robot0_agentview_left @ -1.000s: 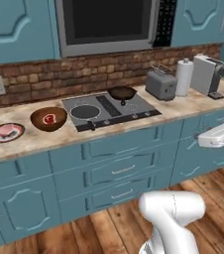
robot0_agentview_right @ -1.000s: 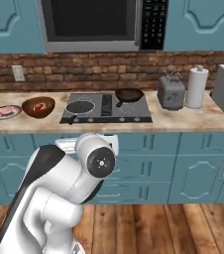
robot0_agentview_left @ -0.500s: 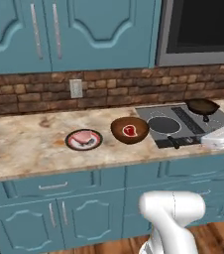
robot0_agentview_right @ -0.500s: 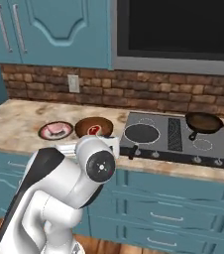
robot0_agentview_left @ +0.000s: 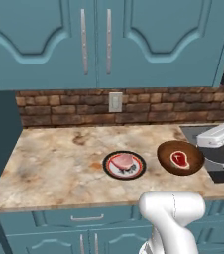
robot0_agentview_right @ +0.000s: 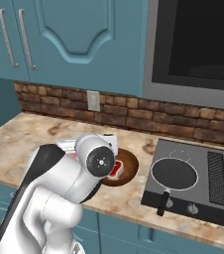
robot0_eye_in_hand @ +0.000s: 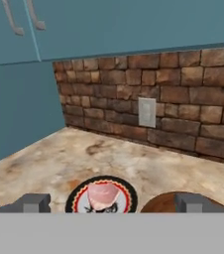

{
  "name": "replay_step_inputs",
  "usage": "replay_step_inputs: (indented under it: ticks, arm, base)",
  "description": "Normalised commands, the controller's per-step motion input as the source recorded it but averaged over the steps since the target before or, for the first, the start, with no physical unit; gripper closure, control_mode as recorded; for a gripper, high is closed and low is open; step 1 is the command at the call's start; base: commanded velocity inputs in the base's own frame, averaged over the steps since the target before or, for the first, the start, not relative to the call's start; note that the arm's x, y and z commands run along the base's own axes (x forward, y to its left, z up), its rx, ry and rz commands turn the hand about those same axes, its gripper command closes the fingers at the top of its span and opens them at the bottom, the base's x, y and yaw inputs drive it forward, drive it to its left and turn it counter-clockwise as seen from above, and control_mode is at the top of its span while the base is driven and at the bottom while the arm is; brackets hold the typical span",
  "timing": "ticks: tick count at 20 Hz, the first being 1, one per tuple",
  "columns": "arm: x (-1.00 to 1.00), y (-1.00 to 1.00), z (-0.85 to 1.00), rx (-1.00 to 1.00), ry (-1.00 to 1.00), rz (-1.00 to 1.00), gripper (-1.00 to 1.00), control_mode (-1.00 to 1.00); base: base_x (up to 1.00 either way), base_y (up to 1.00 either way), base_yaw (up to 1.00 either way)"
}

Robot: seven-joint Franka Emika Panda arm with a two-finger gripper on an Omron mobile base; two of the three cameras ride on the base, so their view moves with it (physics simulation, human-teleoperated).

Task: Place one of the steaks on the plate and the other in the bowl. Then place the bowl in the fridge.

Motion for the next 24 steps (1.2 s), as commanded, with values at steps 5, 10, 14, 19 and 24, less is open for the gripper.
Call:
replay_step_inputs:
  ticks: [5,10,14,19,24]
  arm:
    - [0.00,0.00,0.00,0.00,0.00,0.00,-1.00,1.00]
    - [0.00,0.00,0.00,0.00,0.00,0.00,-1.00,1.00]
    - [0.00,0.00,0.00,0.00,0.00,0.00,-1.00,1.00]
    - [0.20,0.03,-0.08,-0.02,0.19,0.05,-1.00,-1.00]
    - [0.02,0.27,-0.18,-0.10,0.10,0.00,-1.00,-1.00]
  base:
    - [0.45,0.06,0.00]
    - [0.20,0.09,0.00]
    - [0.19,0.00,0.00]
    - [0.03,0.01,0.00]
    - [0.00,0.00,0.00]
